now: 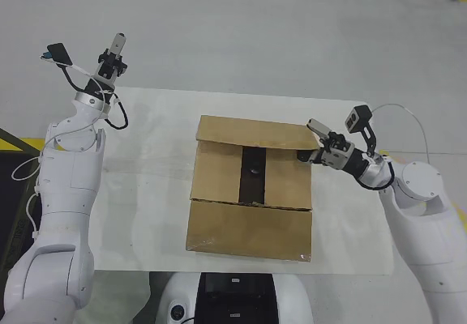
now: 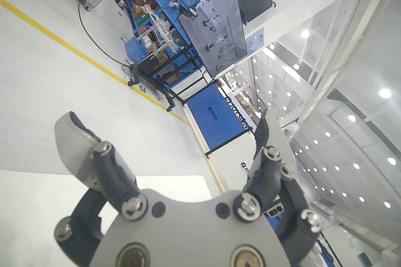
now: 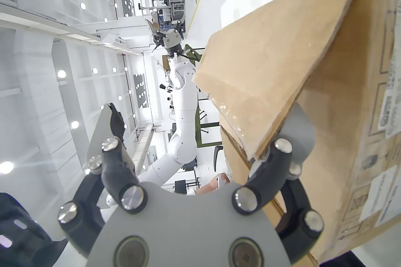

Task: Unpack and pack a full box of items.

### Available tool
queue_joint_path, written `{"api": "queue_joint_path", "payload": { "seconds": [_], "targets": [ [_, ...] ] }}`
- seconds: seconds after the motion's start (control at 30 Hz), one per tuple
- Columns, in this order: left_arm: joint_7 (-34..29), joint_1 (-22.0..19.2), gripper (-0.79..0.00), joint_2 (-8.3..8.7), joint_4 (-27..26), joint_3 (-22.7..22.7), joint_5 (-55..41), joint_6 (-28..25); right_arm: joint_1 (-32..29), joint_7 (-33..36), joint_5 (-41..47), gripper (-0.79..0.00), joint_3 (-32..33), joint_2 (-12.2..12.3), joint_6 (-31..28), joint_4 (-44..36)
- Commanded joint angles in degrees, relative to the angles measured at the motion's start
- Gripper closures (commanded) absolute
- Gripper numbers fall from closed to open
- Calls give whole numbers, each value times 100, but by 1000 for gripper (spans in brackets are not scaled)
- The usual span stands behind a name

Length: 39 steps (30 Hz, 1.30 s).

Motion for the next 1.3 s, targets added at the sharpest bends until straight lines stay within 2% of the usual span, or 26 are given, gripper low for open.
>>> {"api": "queue_joint_path", "payload": {
  "seconds": [0.0, 0.23, 0.93, 1.27],
  "targets": [
    [0, 0, -785, 0, 1, 0, 0, 0, 54, -23, 7, -785, -10, -4, 26, -16],
    [0, 0, -785, 0, 1, 0, 0, 0, 233, -70, 154, -785, -70, -28, 50, 64],
    [0, 0, -785, 0, 1, 0, 0, 0, 224, -55, 341, -785, -90, -42, 65, 76],
    [0, 0, -785, 0, 1, 0, 0, 0, 1020, 220, 553, -785, -437, -141, -98, 884]
  ]
}}
